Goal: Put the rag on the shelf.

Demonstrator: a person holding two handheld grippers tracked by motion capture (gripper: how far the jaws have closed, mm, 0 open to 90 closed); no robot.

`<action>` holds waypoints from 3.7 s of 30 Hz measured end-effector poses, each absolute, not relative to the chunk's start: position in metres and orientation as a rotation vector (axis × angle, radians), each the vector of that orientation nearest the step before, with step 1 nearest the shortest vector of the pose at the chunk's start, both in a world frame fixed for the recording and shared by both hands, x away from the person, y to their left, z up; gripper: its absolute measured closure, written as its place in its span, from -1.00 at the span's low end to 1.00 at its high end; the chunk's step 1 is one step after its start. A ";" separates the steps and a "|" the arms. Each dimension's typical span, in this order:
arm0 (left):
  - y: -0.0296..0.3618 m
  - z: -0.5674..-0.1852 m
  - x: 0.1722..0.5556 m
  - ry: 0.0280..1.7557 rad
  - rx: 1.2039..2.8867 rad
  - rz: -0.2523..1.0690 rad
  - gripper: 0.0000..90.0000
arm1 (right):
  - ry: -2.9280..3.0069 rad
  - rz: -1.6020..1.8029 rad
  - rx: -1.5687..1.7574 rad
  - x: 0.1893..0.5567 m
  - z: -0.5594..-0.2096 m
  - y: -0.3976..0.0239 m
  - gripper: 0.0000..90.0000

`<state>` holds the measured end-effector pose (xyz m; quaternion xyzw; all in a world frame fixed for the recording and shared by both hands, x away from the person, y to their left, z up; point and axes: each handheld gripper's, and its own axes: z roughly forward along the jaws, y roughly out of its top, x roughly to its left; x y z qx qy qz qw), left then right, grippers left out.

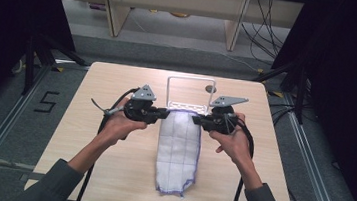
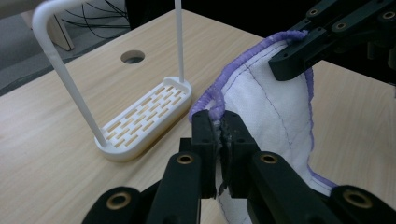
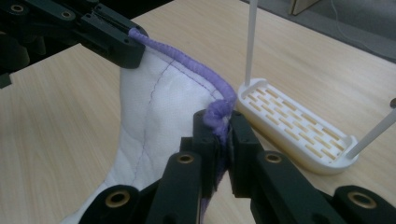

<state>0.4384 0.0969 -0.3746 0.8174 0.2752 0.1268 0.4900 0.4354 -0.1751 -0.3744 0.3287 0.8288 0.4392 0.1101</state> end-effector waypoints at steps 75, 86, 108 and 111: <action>0.059 -0.290 0.627 0.885 1.832 0.595 0.84 | 2.041 1.215 1.166 0.629 -0.285 -0.159 0.84; 0.052 -0.310 0.637 0.918 1.851 0.546 0.82 | 2.064 1.179 1.220 0.635 -0.303 -0.167 0.79; 0.100 -0.319 0.609 0.981 1.887 0.477 0.54 | 2.102 1.088 1.254 0.626 -0.306 -0.178 0.38; 0.109 -0.318 0.601 0.973 1.920 0.467 0.45 | 2.102 1.112 1.276 0.619 -0.304 -0.181 0.37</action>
